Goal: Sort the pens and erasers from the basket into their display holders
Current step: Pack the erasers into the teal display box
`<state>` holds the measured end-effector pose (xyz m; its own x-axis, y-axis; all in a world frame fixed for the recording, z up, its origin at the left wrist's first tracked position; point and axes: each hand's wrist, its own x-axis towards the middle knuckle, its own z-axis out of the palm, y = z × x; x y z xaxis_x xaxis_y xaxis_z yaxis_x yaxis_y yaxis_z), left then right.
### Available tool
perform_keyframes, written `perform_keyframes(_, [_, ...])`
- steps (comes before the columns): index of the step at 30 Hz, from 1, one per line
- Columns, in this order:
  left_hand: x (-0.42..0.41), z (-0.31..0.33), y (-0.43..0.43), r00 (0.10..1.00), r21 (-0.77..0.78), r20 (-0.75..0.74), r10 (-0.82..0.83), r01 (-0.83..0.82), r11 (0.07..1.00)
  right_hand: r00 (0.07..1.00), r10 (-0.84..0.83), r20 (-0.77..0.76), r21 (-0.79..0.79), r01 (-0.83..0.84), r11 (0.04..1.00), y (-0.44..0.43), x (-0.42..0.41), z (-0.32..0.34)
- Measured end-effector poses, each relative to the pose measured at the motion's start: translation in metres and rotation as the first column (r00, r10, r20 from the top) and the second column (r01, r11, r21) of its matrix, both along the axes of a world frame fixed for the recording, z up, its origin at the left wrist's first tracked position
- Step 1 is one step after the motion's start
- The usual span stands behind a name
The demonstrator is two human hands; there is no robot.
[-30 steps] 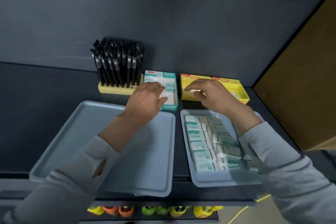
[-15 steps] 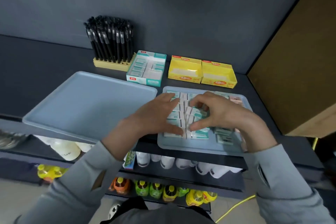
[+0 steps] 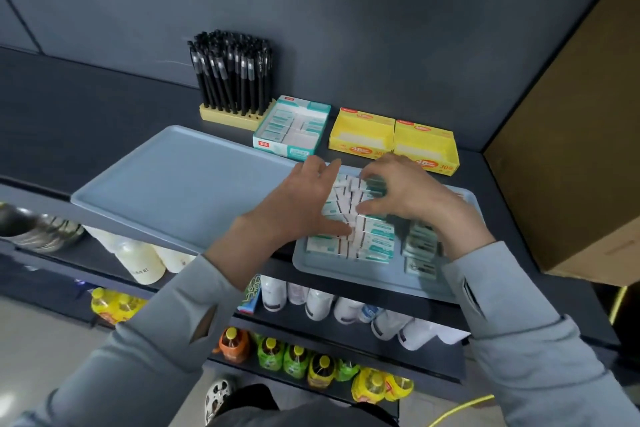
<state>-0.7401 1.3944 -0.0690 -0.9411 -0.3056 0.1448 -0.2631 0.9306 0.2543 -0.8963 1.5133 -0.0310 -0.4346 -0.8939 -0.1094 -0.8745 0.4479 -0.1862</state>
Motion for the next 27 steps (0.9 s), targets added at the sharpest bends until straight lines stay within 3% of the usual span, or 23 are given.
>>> perform_keyframes(4, [-0.001, -0.001, 0.002, 0.997, -0.064, 0.075, 0.011, -0.006, 0.998, 0.996, 0.001, 0.085, 0.104, -0.010, 0.994, -0.002, -0.005, 0.003])
perform_keyframes(7, [-0.003, 0.001, 0.003, 0.991, -0.051, 0.123, 0.049, -0.043, 0.998, 0.998, 0.009, 0.061, 0.129, -0.016, 0.992, -0.008, -0.006, 0.007])
perform_keyframes(13, [-0.005, 0.003, 0.006, 0.990, -0.074, 0.127, 0.069, -0.060, 0.995, 0.993, -0.029, 0.111, 0.176, 0.009, 0.984, -0.013, -0.005, 0.012])
perform_keyframes(17, [-0.007, 0.003, 0.007, 0.994, -0.105, 0.085, 0.074, -0.065, 0.992, 0.984, -0.034, 0.173, 0.194, 0.000, 0.981, -0.011, -0.005, 0.016])
perform_keyframes(21, [-0.009, 0.003, 0.007, 0.995, -0.124, 0.052, 0.084, -0.077, 0.989, 0.991, -0.036, 0.132, 0.259, 0.000, 0.966, -0.014, -0.003, 0.018])
perform_keyframes(27, [-0.017, 0.002, 0.007, 0.989, -0.033, -0.024, 0.144, -0.145, 0.989, 0.993, -0.064, 0.100, 0.236, 0.039, 0.971, -0.016, -0.002, 0.017])
